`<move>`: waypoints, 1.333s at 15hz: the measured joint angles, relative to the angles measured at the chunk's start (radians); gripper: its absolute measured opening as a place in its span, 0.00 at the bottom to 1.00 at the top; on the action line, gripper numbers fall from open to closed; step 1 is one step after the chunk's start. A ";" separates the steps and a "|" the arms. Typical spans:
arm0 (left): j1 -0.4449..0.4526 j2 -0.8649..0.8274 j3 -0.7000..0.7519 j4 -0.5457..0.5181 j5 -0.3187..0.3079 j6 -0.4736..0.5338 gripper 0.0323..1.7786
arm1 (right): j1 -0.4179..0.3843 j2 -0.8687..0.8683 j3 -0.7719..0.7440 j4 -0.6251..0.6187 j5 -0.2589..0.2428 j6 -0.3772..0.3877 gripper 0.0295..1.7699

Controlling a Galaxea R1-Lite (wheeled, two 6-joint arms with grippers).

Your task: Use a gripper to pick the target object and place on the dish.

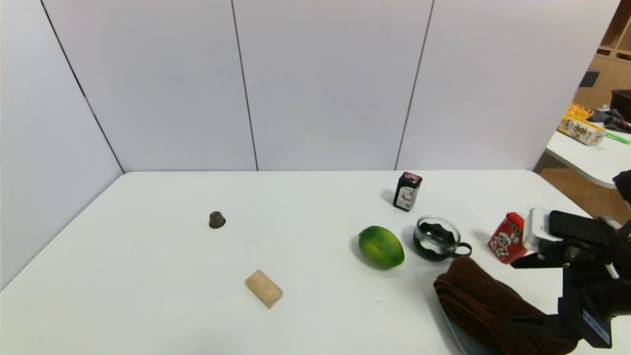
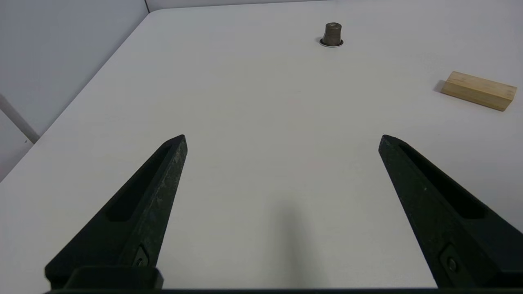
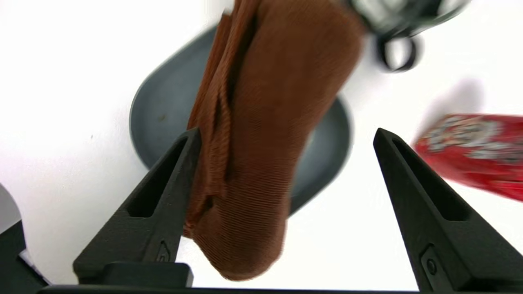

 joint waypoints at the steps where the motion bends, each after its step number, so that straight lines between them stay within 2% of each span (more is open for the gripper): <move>1: 0.000 0.000 0.000 0.000 0.000 0.000 0.95 | -0.001 -0.026 -0.023 0.000 -0.001 0.000 0.85; 3: 0.000 0.000 0.000 0.000 0.000 0.000 0.95 | -0.028 -0.093 -0.073 -0.008 -0.004 0.001 0.87; 6: 0.000 0.000 0.000 0.000 0.000 0.000 0.95 | -0.116 -0.189 -0.126 -0.074 -0.004 0.017 0.91; 7: 0.000 0.000 0.000 0.000 0.000 0.000 0.95 | -0.135 -0.214 -0.128 -0.097 -0.003 0.041 0.91; 10: 0.000 0.000 0.000 0.000 0.000 0.000 0.95 | -0.169 -0.309 -0.122 -0.199 -0.001 0.188 0.93; 12: 0.000 0.000 0.000 0.000 0.000 0.000 0.95 | -0.192 -0.368 -0.114 -0.270 -0.003 0.229 0.94; 14: 0.000 0.000 0.000 0.000 0.000 0.000 0.95 | -0.203 -0.429 -0.077 -0.342 -0.004 0.266 0.94; 20: 0.000 0.000 0.000 0.000 0.000 0.000 0.95 | -0.234 -0.683 0.177 -0.586 -0.006 0.379 0.96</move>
